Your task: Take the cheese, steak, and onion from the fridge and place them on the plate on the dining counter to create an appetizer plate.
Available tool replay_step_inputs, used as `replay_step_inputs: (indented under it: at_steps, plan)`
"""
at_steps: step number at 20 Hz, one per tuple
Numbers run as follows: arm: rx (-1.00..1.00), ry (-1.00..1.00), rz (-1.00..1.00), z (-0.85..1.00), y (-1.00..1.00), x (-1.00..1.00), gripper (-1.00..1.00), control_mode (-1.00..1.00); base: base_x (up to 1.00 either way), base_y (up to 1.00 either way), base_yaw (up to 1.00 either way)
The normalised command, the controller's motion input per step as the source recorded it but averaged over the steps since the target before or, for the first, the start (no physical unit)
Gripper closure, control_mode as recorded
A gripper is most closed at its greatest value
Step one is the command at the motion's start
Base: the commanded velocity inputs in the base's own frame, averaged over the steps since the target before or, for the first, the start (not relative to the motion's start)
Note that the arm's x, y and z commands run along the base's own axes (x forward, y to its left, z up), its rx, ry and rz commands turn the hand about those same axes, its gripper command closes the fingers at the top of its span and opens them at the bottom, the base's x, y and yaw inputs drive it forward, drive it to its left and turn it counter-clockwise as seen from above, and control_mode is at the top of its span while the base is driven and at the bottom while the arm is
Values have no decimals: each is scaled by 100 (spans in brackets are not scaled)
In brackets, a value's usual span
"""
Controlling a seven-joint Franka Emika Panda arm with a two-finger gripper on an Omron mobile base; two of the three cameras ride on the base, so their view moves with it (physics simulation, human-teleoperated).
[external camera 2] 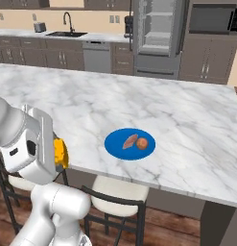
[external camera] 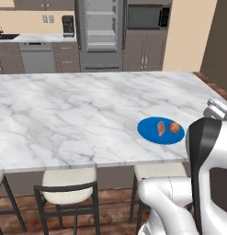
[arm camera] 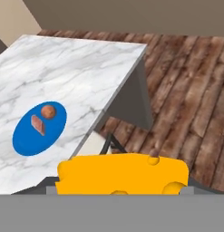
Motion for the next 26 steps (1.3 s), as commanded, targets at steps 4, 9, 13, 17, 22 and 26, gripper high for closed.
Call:
replay_step_inputs:
  at_steps: [4, 9, 13, 17, 22, 26]
  plan:
    - [2, 7, 0, -1, 0, 88, 100, -100, 0, 0, 0]
    - [5, 9, 0, 0, 2, 76, 100, -100, 0, 0, 0]
    - [13, 9, 2, -32, 14, 100, 100, -100, 0, 0, 0]
    - [16, 7, 8, -44, 16, 100, 100, -100, 0, 0, 0]
    - [7, 11, 9, -49, 10, 96, 100, -100, 0, 0, 0]
    - [0, 20, 13, -39, 4, 73, 100, -100, 0, 0, 0]
